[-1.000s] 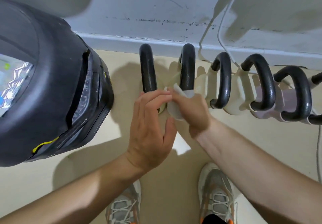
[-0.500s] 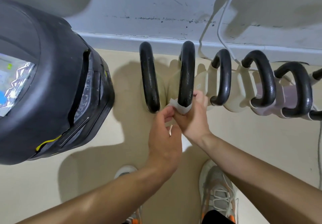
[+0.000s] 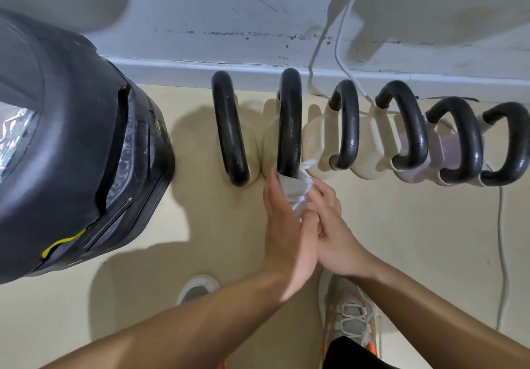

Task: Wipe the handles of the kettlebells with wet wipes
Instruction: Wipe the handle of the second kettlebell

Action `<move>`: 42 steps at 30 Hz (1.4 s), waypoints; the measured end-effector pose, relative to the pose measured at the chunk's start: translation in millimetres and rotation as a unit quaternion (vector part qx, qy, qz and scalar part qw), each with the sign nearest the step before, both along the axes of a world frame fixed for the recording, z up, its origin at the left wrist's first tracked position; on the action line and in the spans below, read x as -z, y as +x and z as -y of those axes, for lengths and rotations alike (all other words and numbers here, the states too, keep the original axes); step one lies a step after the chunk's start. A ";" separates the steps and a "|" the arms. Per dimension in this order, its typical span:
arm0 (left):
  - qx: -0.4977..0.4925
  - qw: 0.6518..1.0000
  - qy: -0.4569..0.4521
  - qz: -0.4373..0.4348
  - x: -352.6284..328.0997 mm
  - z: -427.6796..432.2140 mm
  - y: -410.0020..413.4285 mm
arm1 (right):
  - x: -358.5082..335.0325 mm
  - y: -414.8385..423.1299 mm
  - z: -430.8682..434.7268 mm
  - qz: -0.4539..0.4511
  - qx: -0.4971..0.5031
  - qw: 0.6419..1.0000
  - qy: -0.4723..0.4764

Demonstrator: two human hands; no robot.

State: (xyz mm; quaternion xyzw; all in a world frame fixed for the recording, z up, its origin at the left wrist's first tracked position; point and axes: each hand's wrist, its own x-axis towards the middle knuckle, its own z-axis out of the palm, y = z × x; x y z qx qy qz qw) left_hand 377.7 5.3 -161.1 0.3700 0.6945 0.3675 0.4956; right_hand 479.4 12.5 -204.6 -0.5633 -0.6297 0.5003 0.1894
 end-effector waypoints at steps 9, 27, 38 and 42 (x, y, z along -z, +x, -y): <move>-0.065 0.994 0.061 -0.067 -19.1 -8.1 -37.1 | -11.9 -4.0 -22.2 -0.081 0.053 0.995 -0.030; 0.107 0.980 0.078 -0.151 -21.6 -11.2 -56.6 | -34.2 -14.3 -17.7 -0.189 0.193 0.962 -0.037; 0.006 0.998 0.039 -0.057 11.6 -39.1 -15.5 | -34.7 -20.8 -12.8 -0.191 0.265 0.944 -0.040; -0.004 0.999 0.036 -0.013 18.6 -59.1 -15.5 | -41.2 -16.1 -27.9 -0.193 0.305 0.933 -0.009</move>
